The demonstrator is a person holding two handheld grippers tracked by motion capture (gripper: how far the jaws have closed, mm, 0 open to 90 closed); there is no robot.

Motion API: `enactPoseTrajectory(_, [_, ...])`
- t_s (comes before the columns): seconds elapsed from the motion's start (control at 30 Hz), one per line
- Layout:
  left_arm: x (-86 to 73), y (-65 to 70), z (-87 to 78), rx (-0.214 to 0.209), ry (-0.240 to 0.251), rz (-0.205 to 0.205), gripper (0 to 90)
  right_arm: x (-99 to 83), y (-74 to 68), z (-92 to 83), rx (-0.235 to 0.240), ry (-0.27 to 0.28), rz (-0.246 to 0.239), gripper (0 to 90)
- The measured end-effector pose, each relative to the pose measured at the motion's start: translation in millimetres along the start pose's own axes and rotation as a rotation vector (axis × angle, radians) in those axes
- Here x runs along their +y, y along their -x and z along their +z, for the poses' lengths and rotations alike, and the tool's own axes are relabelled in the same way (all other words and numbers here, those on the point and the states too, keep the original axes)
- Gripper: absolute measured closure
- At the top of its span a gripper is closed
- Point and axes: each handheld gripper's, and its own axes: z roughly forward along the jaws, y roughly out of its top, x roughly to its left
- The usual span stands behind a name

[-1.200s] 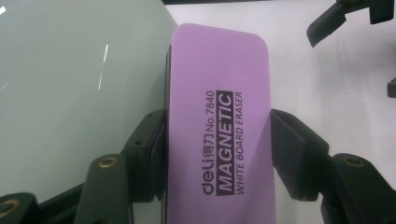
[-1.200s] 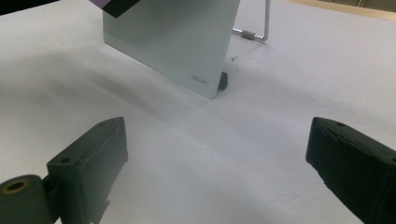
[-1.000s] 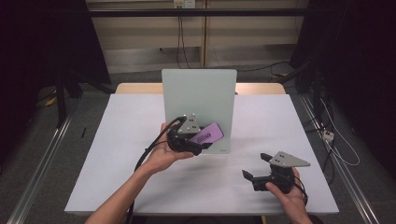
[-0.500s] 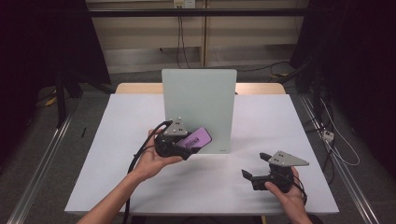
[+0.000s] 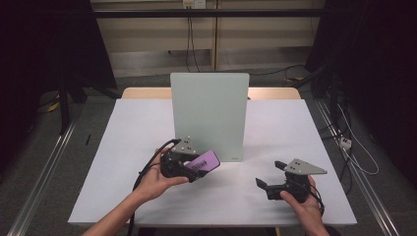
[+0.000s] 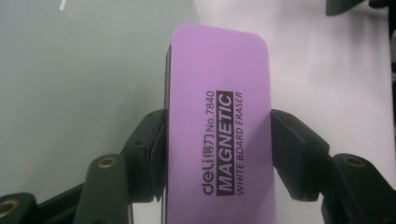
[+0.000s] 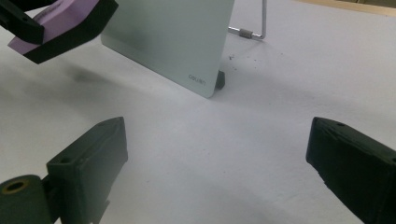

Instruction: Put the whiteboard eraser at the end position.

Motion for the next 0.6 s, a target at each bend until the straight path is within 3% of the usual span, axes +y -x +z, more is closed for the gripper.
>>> enactPoseTrajectory(0.07, [-0.7, 2.5, 2.4, -0.032, -0.011, 0.002, 40.8, 0.4, -0.6, 0.0, 0.003, -0.001, -0.008, 5.2])
enactPoseTrajectory(0.2, [-2.4, 7.9, 9.1, -0.046, -0.071, 0.010, 40.7, 1.2, -1.7, 1.0, 0.002, -0.002, -0.012, 5.3])
enactPoseTrajectory(0.27, [-3.2, 10.4, 14.6, -0.077, -0.074, 0.006, 40.7, 1.5, -2.3, 1.1, 0.001, -0.002, -0.014, 5.3])
enactPoseTrajectory(0.4, [-2.3, 17.8, 26.4, -0.157, -0.127, 0.026, 40.7, 2.2, -3.0, 1.7, -0.004, -0.003, -0.013, 5.3])
enactPoseTrajectory(0.47, [-0.6, 25.3, 32.3, -0.124, -0.147, 0.044, 40.6, 2.1, -3.6, 1.7, -0.001, -0.008, -0.017, 5.4])
enactPoseTrajectory(0.5, [0.0, 26.4, 36.4, -0.139, -0.152, 0.047, 40.6, 2.1, -3.8, 1.6, 0.000, -0.005, -0.016, 5.3])
enactPoseTrajectory(0.6, [2.8, 25.6, 45.3, -0.117, -0.180, 0.052, 40.4, 1.8, -3.0, 0.9, 0.001, -0.004, -0.018, 5.3])
